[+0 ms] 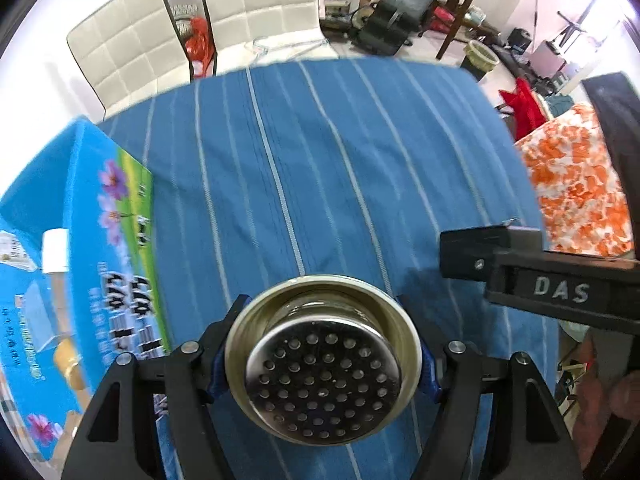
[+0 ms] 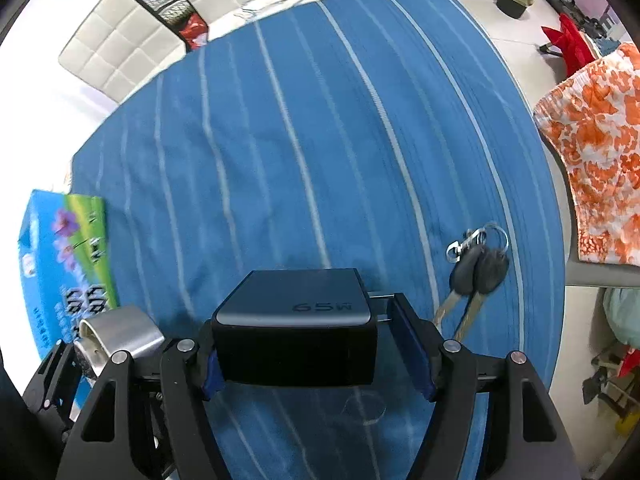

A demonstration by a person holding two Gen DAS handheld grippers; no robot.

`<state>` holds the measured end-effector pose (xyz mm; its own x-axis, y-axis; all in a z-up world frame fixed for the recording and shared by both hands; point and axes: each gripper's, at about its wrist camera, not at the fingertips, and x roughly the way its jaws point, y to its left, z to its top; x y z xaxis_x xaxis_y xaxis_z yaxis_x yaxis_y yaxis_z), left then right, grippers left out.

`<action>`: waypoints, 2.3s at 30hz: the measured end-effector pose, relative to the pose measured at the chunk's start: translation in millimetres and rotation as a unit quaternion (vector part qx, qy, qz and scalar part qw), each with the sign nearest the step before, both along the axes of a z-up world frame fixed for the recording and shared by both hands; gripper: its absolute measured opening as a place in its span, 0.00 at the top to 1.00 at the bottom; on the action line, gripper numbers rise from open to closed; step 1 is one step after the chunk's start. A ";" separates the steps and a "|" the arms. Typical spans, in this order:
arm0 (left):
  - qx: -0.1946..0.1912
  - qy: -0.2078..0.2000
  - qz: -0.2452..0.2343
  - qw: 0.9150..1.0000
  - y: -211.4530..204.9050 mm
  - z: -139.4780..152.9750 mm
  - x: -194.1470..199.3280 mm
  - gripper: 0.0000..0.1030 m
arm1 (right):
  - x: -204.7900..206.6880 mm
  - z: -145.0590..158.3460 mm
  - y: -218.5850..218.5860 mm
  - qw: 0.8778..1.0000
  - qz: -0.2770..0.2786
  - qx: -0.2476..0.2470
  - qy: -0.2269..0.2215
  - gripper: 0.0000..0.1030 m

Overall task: Organize rigid objects
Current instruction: 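Carry the strainer cup and charger over the blue box with both grippers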

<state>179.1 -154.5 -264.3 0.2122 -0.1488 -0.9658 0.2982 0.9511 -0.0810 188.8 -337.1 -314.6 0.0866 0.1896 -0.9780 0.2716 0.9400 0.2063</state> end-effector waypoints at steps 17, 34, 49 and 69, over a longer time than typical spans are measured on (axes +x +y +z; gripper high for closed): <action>0.007 -0.077 0.035 0.996 87.1 88.1 -38.8 0.33 | -49.3 94.6 73.2 0.996 0.046 0.022 -0.070 0.30; 0.030 -0.091 0.124 0.988 218.4 110.3 -86.8 0.33 | -80.1 130.5 200.3 0.986 0.128 0.043 -0.099 0.30; 0.030 -0.040 0.195 0.979 294.3 58.5 -82.3 0.33 | -41.4 111.6 324.3 0.945 0.305 -0.002 -0.114 0.30; 0.037 0.048 0.216 0.975 305.1 -28.6 -59.6 0.33 | 22.8 11.5 392.9 0.964 0.258 -0.046 -0.052 0.30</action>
